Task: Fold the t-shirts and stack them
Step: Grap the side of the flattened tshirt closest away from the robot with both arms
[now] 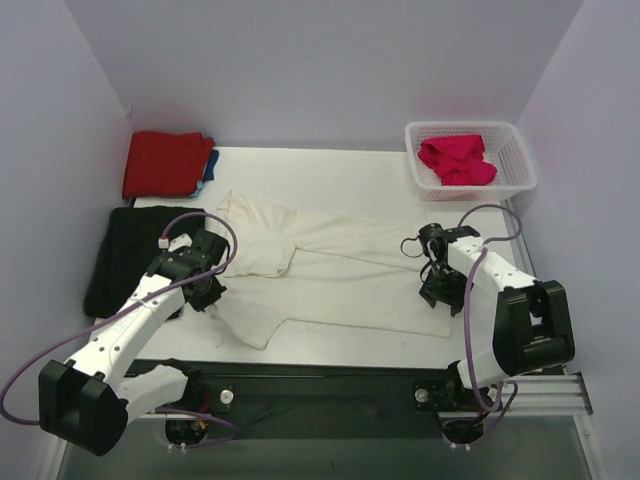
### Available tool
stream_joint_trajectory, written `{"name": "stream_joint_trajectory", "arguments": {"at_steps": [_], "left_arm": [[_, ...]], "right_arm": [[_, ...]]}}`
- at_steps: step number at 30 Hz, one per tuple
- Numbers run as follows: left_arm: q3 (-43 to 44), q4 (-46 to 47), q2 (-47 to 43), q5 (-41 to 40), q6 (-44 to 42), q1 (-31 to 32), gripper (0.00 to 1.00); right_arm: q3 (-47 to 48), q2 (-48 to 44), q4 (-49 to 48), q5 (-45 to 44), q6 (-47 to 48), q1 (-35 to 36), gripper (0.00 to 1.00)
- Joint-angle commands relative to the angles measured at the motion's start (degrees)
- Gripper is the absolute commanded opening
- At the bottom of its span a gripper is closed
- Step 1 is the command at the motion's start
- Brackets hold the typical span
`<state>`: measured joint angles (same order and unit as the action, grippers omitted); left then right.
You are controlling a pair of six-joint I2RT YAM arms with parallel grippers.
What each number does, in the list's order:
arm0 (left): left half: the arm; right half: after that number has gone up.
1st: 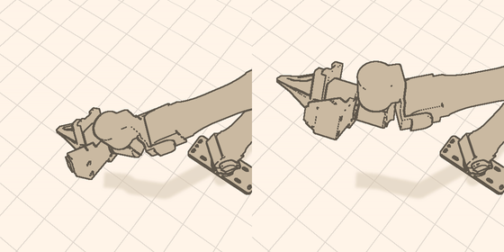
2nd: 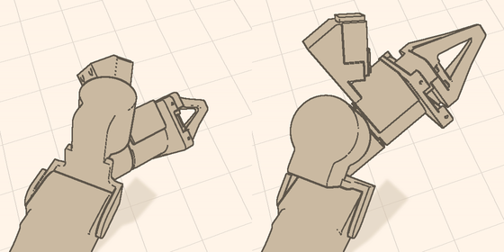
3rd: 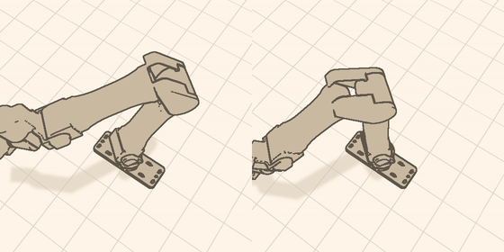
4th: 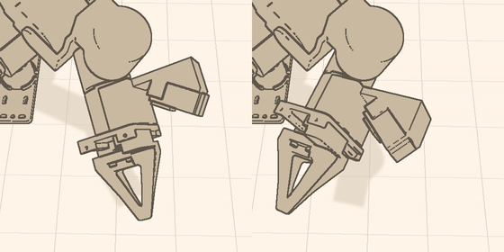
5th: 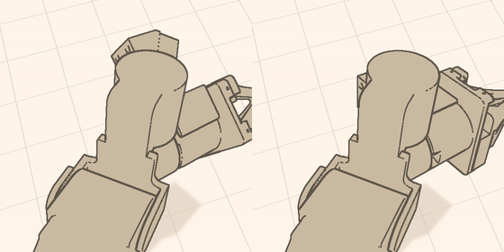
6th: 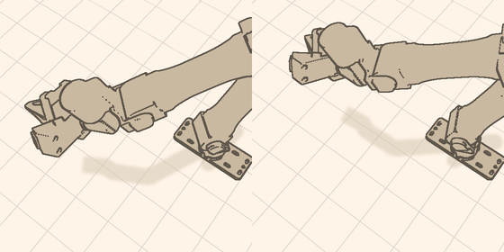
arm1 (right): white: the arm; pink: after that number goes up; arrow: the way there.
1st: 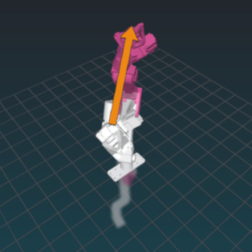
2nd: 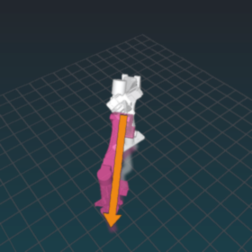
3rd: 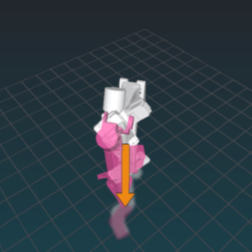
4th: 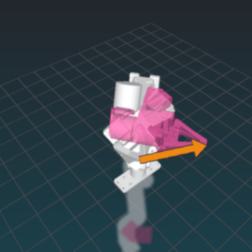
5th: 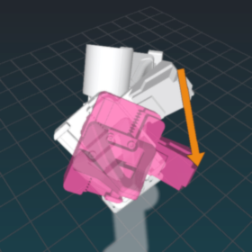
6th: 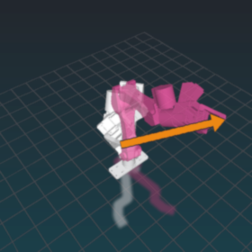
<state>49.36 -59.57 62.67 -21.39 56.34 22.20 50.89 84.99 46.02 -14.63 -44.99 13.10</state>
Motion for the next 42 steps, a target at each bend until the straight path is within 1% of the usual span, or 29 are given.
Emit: {"name": "stream_joint_trajectory", "arguments": {"at_steps": [1,8,10,12,17,25,28,29,30,35,42], "left_arm": [[3.0,0.3,0.5,-1.3,-1.8,0.3,0.00],[3.6,1.6,1.4,-0.6,-3.8,0.3,0.00],[3.8,2.0,1.6,-0.3,-4.0,0.3,0.00],[3.7,2.3,1.8,-0.1,-4.5,0.3,0.00],[3.6,2.4,2.0,0.3,-4.8,0.3,0.00],[4.2,1.3,1.7,0.4,-4.9,0.3,0.00],[4.6,0.4,1.3,-0.1,-4.8,0.3,0.00],[4.9,0.3,1.0,-0.3,-4.8,0.3,0.00],[5.1,-0.4,1.0,-0.5,-4.8,0.3,0.00],[8.2,-1.9,0.3,-1.8,-4.9,0.2,0.00],[13.0,-2.3,1.0,-2.7,-5.9,0.2,0.00]], "right_arm": [[-2.8,-3.3,4.1,-1.5,-3.7,-1.6,0.51],[-9.0,-9.1,3.6,2.1,-5.5,-4.1,0.51],[-11.5,-9.5,2.5,3.6,-5.9,-5.0,0.49],[-12.7,-9.1,1.4,4.3,-5.8,-6.4,0.44],[-13.6,-5.9,-2.6,4.7,-4.4,-8.1,0.38],[-14.4,-2.6,-6.7,4.8,-2.6,-10.2,0.36],[-14.6,-2.5,-7.2,5.8,-1.9,-11.4,0.26],[-14.6,-2.5,-7.2,6.5,-1.7,-11.8,0.10],[-14.6,-2.6,-7.1,7.2,-1.5,-12.0,0.01],[-14.7,-5.8,-6.1,7.3,-1.9,-12.0,0.00],[-10.3,-10.6,-2.0,4.7,-1.9,-12.2,0.00]]}}
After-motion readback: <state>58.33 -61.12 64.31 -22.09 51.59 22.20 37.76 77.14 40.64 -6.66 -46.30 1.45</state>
